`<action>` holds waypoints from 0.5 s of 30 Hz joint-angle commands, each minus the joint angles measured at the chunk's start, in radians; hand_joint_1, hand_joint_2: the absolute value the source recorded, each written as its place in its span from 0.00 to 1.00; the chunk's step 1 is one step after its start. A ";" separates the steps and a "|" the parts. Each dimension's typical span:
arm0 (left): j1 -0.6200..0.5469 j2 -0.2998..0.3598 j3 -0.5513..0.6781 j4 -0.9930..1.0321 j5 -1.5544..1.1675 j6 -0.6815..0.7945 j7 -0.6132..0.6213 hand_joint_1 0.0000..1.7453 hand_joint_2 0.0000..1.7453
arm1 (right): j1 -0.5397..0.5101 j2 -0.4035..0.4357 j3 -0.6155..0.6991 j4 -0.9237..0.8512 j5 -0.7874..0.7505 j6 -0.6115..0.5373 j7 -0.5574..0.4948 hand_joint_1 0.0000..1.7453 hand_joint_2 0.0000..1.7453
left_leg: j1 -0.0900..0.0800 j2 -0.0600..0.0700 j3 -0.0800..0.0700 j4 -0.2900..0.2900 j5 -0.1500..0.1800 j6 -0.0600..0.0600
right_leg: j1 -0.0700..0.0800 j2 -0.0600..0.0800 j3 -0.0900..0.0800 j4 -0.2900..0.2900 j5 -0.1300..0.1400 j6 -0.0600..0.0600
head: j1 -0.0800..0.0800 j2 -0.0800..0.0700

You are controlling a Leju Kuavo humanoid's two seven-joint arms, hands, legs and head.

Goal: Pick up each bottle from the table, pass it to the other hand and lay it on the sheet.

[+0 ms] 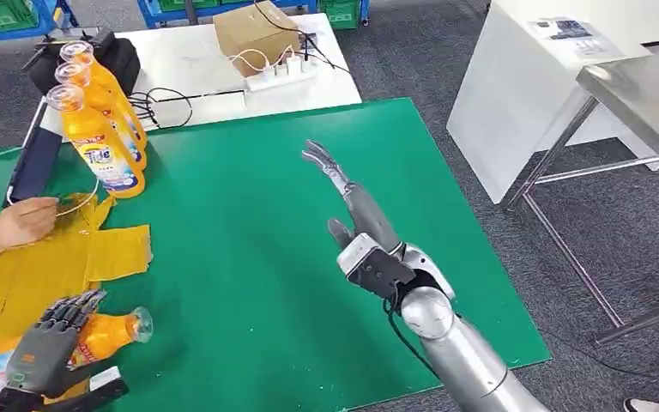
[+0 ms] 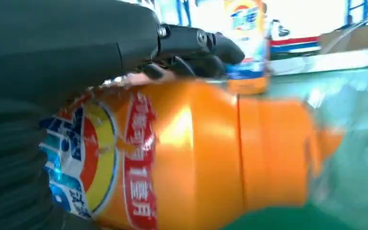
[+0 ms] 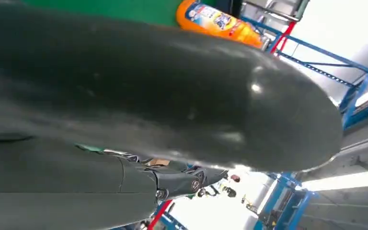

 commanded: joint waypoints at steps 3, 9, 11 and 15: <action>0.053 -0.234 0.031 -0.305 0.364 -0.169 -0.138 0.00 0.00 | 0.101 0.013 -0.032 0.024 0.033 -0.021 -0.026 0.00 0.00 | -0.001 -0.006 0.003 -0.002 0.000 0.003 | -0.001 -0.001 0.004 -0.002 -0.001 -0.001 | 0.000 0.000; -0.078 -0.362 0.202 -0.386 0.886 -0.520 -0.088 0.00 0.00 | 0.269 0.089 -0.086 -0.069 0.077 -0.074 -0.175 0.00 0.00 | 0.000 -0.017 -0.001 0.001 0.000 0.004 | 0.000 -0.011 0.003 -0.001 -0.003 -0.001 | 0.000 0.000; -0.079 -0.370 0.229 -0.378 0.914 -0.565 -0.119 0.00 0.00 | 0.278 0.105 -0.105 -0.083 0.047 -0.071 -0.198 0.00 0.00 | -0.001 -0.011 0.000 0.000 -0.001 0.003 | 0.000 -0.005 0.002 -0.001 -0.002 -0.002 | 0.000 0.000; -0.053 -0.399 0.252 -0.398 0.941 -0.677 -0.159 0.00 0.00 | 0.302 0.118 -0.134 -0.121 0.038 -0.065 -0.221 0.00 0.00 | -0.001 -0.007 -0.001 0.000 -0.001 0.003 | 0.000 -0.003 0.000 -0.001 -0.001 -0.001 | 0.000 0.000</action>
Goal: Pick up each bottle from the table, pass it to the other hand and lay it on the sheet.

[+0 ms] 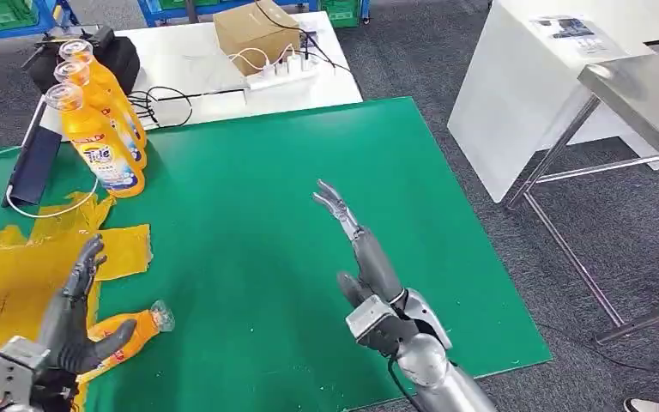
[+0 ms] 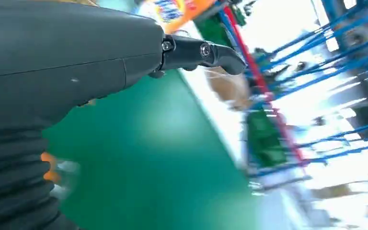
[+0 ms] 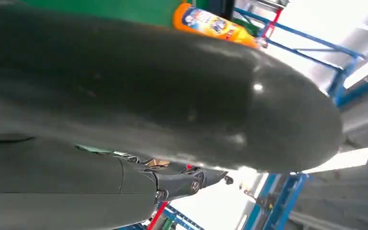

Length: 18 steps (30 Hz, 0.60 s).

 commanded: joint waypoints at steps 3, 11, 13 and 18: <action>-0.018 -0.125 0.118 -0.051 0.056 -0.179 -0.049 0.00 0.00 | 0.070 0.053 -0.093 -0.063 -0.045 0.030 -0.059 0.00 0.00 | 0.000 -0.005 0.004 -0.001 -0.001 0.004 | -0.001 0.002 0.004 0.000 -0.002 -0.001 | 0.000 0.000; -0.026 -0.123 0.097 -0.066 0.054 -0.197 -0.047 0.00 0.00 | 0.065 0.060 -0.090 -0.059 -0.042 0.038 -0.069 0.00 0.00 | -0.001 -0.004 0.002 -0.001 0.000 0.002 | -0.001 0.001 0.003 0.000 -0.001 -0.001 | 0.000 0.000; -0.026 -0.123 0.097 -0.066 0.054 -0.197 -0.047 0.00 0.00 | 0.065 0.060 -0.090 -0.059 -0.042 0.038 -0.069 0.00 0.00 | -0.001 -0.004 0.003 -0.001 0.000 0.002 | -0.001 0.001 0.003 0.000 -0.001 -0.001 | 0.000 0.000; 0.016 -0.158 0.073 -0.159 0.067 -0.179 -0.054 0.00 0.00 | 0.115 0.083 -0.125 -0.156 -0.069 -0.017 -0.149 0.00 0.00 | 0.000 -0.005 0.003 0.000 -0.001 0.003 | 0.000 0.001 0.003 0.000 -0.002 -0.001 | 0.000 0.000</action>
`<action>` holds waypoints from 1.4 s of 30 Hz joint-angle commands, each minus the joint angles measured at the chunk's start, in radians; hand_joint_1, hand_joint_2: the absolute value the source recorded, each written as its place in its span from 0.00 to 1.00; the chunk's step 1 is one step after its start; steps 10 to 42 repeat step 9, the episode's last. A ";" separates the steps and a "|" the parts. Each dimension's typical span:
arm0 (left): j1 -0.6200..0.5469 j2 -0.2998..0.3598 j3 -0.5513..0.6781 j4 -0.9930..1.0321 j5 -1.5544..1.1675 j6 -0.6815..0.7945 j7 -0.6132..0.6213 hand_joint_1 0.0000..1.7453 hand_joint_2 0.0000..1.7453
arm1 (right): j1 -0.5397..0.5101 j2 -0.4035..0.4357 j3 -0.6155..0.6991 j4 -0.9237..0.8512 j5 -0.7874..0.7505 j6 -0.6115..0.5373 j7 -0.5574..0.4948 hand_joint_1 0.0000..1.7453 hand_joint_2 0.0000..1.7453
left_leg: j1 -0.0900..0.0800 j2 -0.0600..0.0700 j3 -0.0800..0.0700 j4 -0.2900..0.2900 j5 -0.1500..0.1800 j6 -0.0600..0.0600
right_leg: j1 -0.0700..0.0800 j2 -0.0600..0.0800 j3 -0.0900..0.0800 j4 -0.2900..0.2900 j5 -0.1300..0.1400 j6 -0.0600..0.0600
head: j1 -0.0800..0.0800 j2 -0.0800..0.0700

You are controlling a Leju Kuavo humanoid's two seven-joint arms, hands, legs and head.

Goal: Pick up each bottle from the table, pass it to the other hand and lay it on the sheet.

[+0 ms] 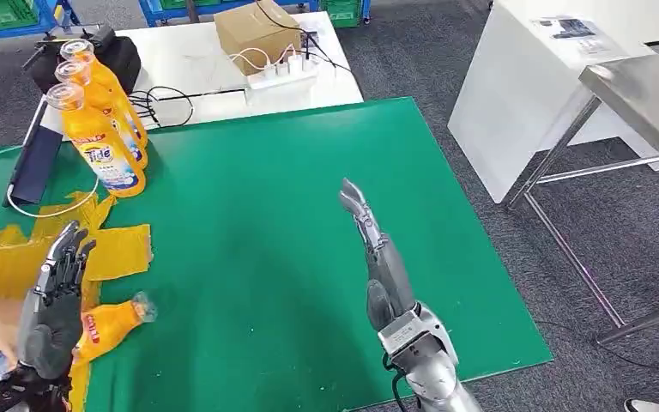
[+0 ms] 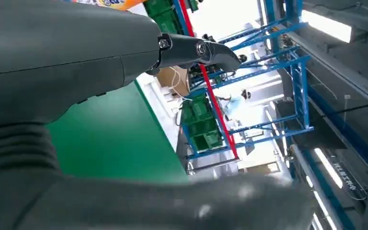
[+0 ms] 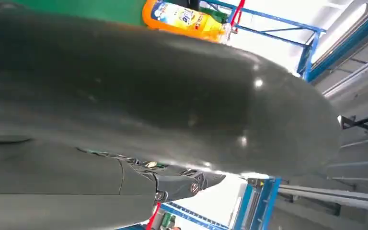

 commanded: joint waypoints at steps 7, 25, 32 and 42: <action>0.048 -0.081 -0.042 -0.094 -0.007 0.029 0.003 0.00 0.00 | 0.061 0.031 -0.024 -0.106 0.032 -0.077 -0.064 0.00 0.00 | -0.001 -0.005 0.004 -0.001 -0.002 0.003 | -0.001 0.001 0.004 0.000 -0.002 -0.001 | 0.000 0.000; 0.047 -0.077 -0.040 -0.093 -0.007 0.028 0.003 0.00 0.00 | 0.060 0.030 -0.025 -0.104 0.032 -0.078 -0.064 0.00 0.00 | -0.001 -0.004 0.003 -0.001 -0.001 0.003 | -0.001 0.001 0.003 0.000 -0.001 -0.001 | 0.000 0.000; 0.047 -0.077 -0.040 -0.093 -0.007 0.028 0.003 0.00 0.00 | 0.060 0.030 -0.025 -0.104 0.032 -0.078 -0.064 0.00 0.00 | -0.001 -0.004 0.003 -0.001 -0.001 0.003 | -0.001 0.001 0.003 0.000 -0.001 -0.001 | 0.000 0.000; 0.047 -0.077 -0.040 -0.093 -0.007 0.028 0.003 0.00 0.00 | 0.060 0.030 -0.025 -0.104 0.032 -0.078 -0.064 0.00 0.00 | -0.001 -0.004 0.003 -0.001 -0.001 0.003 | -0.001 0.001 0.003 0.000 -0.001 -0.001 | 0.000 0.000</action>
